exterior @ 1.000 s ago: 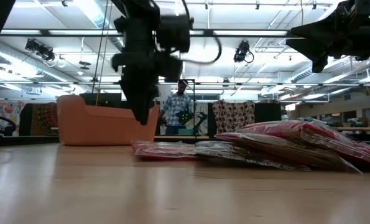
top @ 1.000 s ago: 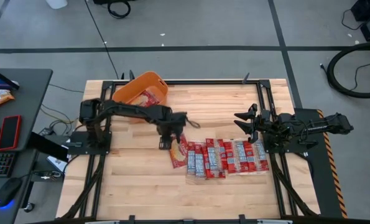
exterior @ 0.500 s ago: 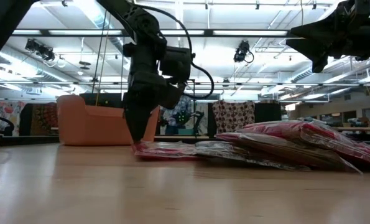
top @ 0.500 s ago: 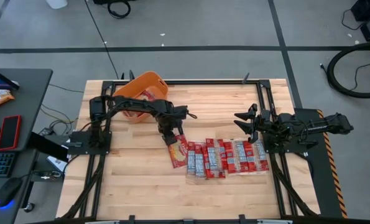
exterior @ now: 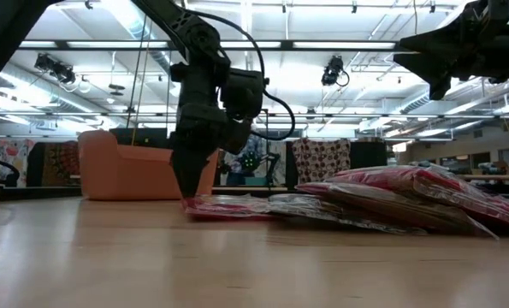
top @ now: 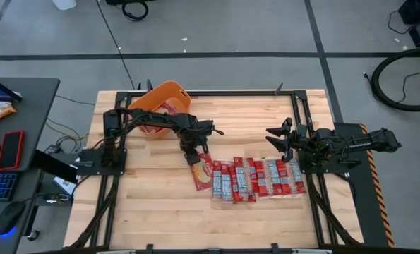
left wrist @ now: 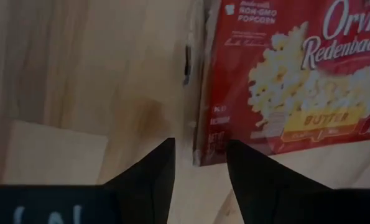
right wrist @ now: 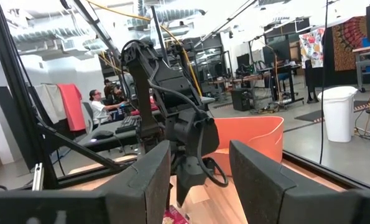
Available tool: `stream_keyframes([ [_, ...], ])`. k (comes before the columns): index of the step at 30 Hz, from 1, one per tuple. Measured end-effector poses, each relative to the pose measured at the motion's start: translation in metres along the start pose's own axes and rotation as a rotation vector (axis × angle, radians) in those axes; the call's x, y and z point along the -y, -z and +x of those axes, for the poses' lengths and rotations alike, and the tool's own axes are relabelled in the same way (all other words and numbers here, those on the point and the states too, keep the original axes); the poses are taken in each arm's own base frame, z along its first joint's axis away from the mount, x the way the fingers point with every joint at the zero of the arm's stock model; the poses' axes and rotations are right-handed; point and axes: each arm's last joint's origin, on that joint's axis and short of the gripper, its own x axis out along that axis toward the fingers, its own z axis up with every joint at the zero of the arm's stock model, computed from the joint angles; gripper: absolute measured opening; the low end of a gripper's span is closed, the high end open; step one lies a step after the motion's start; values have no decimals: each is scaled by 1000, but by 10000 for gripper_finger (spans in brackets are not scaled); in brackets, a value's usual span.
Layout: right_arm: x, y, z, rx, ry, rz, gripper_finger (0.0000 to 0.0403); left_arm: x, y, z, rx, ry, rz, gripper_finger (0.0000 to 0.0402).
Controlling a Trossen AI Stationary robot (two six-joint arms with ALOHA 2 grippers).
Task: Sort popcorn bags into baskets
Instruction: Put the red popcorn bag into the orange container
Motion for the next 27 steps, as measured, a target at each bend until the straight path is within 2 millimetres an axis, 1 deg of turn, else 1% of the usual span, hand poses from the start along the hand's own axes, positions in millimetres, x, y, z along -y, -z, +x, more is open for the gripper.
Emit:
stream_keyframes([
  [4, 0, 0, 0, 0, 0, 0, 170, 4, 0, 1, 5, 16, 57, 141],
  [9, 0, 0, 0, 1, 0, 1, 170, 14, -3, 3, 44, 30, 110, 116],
  [12, 0, 0, 0, 0, 0, 0, 170, 17, -4, 4, 51, 30, 120, 101],
  [17, 0, 0, 0, 0, 0, 1, 170, 18, -4, 5, 59, 23, 130, 67],
  [23, 0, 0, 0, 0, 0, 0, 170, 30, -7, 7, 107, 7, 204, 10],
  [27, 0, 0, 0, 0, 0, 1, 170, 34, -6, 8, 115, -23, 220, 5],
])
